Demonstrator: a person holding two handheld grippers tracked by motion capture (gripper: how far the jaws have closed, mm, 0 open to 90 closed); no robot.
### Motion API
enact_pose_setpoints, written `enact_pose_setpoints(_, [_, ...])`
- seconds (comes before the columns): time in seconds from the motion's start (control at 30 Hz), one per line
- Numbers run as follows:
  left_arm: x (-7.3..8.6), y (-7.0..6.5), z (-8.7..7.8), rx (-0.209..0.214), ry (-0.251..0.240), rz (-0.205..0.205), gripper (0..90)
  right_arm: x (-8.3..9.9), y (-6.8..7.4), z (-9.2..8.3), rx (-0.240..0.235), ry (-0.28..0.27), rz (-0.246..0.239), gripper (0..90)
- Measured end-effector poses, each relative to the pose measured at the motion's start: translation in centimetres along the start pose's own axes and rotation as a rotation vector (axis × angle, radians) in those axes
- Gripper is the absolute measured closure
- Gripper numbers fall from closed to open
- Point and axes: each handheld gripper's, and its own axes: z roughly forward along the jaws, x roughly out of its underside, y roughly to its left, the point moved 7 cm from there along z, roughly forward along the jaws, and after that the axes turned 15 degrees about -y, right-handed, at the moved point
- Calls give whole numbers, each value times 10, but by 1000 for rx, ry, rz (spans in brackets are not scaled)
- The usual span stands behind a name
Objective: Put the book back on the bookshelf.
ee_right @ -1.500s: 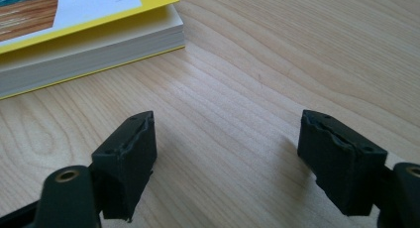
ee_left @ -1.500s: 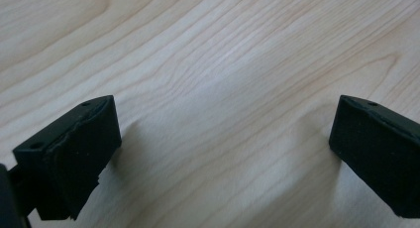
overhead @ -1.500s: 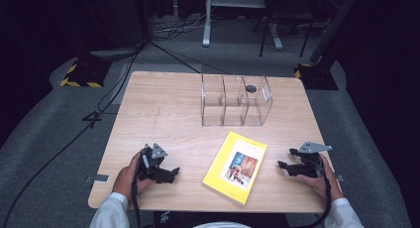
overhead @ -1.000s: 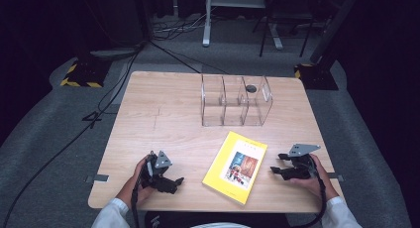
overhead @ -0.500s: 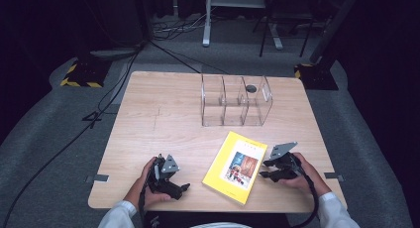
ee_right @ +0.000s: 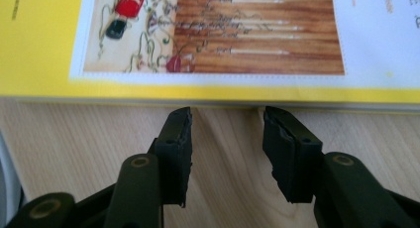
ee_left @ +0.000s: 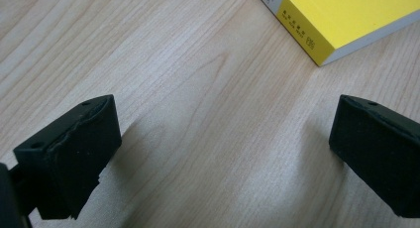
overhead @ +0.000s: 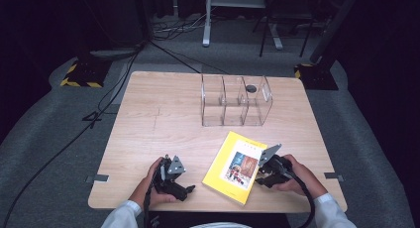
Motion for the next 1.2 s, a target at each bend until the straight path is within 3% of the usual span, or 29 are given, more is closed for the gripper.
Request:
enact_pose_setpoints(0.13, [-1, -2, 1, 2, 0, 0, 3, -1, 0, 1, 13, -18, 10, 545])
enact_pose_setpoints(0.4, [-4, -6, 5, 15, 1, 8, 3, 1, -1, 3, 28, -155, 42, 541])
enact_pose_setpoints(0.6, [-4, -7, 5, 13, 0, 8, 5, 3, 0, 0, 31, -217, 68, 553])
enact_pose_setpoints(0.8, [-4, -7, 5, 12, 0, 9, 6, 1, 2, -3, 12, -256, 77, 558])
enact_pose_setpoints(1.03, [-4, -7, 6, 11, 0, 10, 6, -5, 16, -3, -71, -303, 86, 555])
enact_pose_setpoints(1.2, [-4, -9, 6, 11, -1, 10, 6, -11, 24, -1, -89, -323, 76, 551])
